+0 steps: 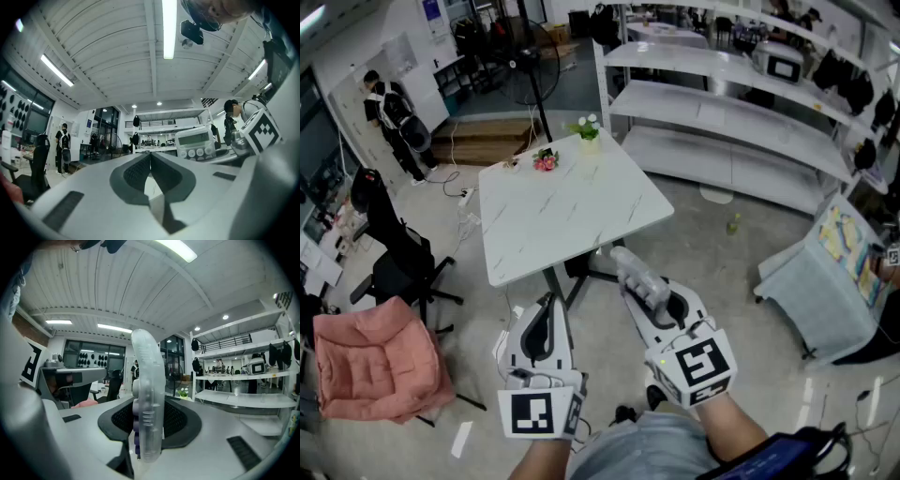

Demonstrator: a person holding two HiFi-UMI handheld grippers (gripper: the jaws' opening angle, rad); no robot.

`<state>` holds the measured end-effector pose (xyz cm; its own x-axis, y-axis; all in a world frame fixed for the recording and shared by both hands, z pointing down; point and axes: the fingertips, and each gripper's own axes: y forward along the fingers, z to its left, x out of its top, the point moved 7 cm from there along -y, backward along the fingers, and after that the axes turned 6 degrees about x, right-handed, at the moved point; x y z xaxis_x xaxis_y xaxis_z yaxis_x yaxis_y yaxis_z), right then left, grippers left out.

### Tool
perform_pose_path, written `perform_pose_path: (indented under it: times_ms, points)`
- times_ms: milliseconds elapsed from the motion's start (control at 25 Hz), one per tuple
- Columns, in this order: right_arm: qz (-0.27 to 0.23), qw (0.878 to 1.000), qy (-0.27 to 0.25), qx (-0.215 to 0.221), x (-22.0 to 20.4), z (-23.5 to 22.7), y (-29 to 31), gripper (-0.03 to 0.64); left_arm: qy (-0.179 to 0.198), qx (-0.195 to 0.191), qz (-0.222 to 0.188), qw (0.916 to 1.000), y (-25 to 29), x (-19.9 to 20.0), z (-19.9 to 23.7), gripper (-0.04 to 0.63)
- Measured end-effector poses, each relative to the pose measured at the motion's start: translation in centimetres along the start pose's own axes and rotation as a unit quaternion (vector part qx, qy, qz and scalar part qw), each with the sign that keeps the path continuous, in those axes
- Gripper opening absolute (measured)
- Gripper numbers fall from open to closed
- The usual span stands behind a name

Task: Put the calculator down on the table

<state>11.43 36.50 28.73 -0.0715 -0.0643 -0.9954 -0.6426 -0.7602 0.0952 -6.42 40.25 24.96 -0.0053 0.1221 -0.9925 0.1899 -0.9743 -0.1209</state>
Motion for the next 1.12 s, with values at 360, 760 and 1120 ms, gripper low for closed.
perform_pose_path:
  times_ms: [360,760,1120]
  points:
    - [-0.009,1.0,0.019,-0.008,0.2,0.6,0.4,0.146,-0.003,-0.005,0.009,0.9999,-0.3,-0.6,1.2,0.009]
    - [-0.001,0.999,0.025,-0.034,-0.8,-1.2,2.0,0.147,-0.012,-0.012,0.037,0.9992,2.3,-3.4,2.4,0.009]
    - [0.03,0.997,0.061,-0.045,-3.7,-7.8,7.9,0.147,-0.009,-0.013,0.081,0.9966,10.1,-6.8,3.6,0.009]
